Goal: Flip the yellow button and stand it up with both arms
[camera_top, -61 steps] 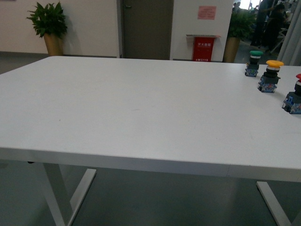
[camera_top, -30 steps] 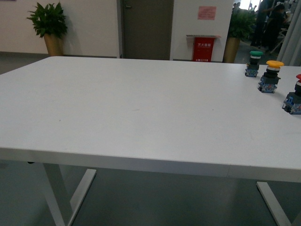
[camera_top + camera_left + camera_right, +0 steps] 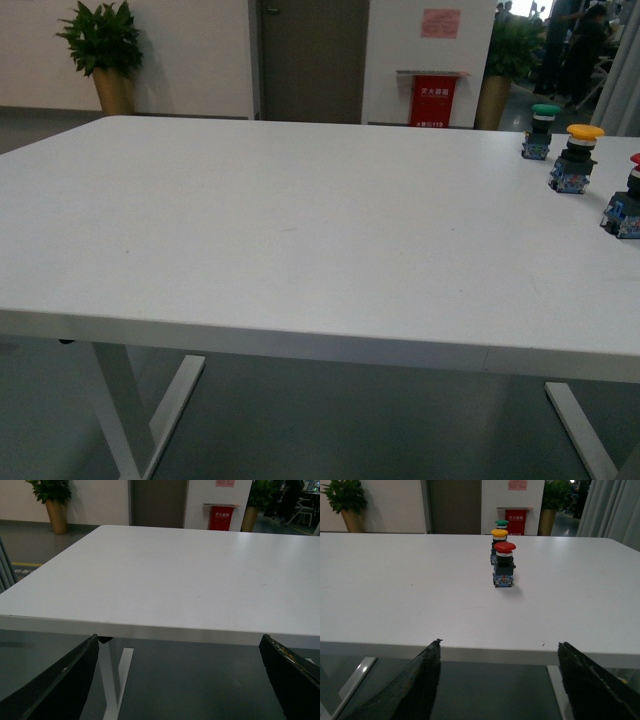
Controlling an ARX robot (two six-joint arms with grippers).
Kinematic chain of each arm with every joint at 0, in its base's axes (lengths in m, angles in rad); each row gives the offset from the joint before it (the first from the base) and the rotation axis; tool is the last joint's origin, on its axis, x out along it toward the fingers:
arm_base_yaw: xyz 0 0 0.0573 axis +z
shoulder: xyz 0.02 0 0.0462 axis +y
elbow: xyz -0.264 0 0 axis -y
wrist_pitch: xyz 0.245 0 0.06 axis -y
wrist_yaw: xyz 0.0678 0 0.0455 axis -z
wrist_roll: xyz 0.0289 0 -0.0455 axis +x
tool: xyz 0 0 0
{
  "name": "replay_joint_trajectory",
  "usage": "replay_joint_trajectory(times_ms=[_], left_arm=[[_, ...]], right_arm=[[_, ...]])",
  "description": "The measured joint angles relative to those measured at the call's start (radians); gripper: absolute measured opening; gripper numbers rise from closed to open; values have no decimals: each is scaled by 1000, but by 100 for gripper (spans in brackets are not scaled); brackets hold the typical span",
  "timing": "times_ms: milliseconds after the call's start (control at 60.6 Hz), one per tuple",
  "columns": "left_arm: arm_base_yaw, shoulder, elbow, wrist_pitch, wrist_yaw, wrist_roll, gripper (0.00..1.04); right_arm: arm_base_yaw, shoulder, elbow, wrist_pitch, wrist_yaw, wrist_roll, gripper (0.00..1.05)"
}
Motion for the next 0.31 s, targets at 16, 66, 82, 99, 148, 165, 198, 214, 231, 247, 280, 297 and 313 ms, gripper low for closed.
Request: replay_joint_trajectory(times_ms=[16, 66, 82, 99, 148, 165, 198, 214, 231, 247, 280, 297, 313], left_arm=[[0, 0, 0, 0, 0, 0, 99], [0, 0, 0, 0, 0, 0, 99], [0, 0, 0, 0, 0, 0, 99], [0, 0, 0, 0, 0, 0, 99], [0, 0, 0, 0, 0, 0, 99], [0, 0, 0, 0, 0, 0, 99], [0, 0, 0, 0, 0, 0, 99], [0, 0, 0, 0, 0, 0, 99], [0, 0, 0, 0, 0, 0, 99], [0, 0, 0, 0, 0, 0, 99], [0, 0, 0, 0, 0, 0, 99], [0, 0, 0, 0, 0, 0, 99], [0, 0, 0, 0, 0, 0, 99]], right_arm=[[0, 0, 0, 0, 0, 0, 79], [0, 0, 0, 0, 0, 0, 86], [0, 0, 0, 0, 0, 0, 90], [0, 0, 0, 0, 0, 0, 92], [0, 0, 0, 0, 0, 1, 100], [0, 0, 0, 0, 0, 1, 99], [0, 0, 0, 0, 0, 0, 97], [0, 0, 0, 0, 0, 0, 97], [0, 0, 0, 0, 0, 0, 98], [0, 0, 0, 0, 0, 0, 98], [0, 0, 0, 0, 0, 0, 98], [0, 0, 0, 0, 0, 0, 98], [0, 0, 0, 0, 0, 0, 98]])
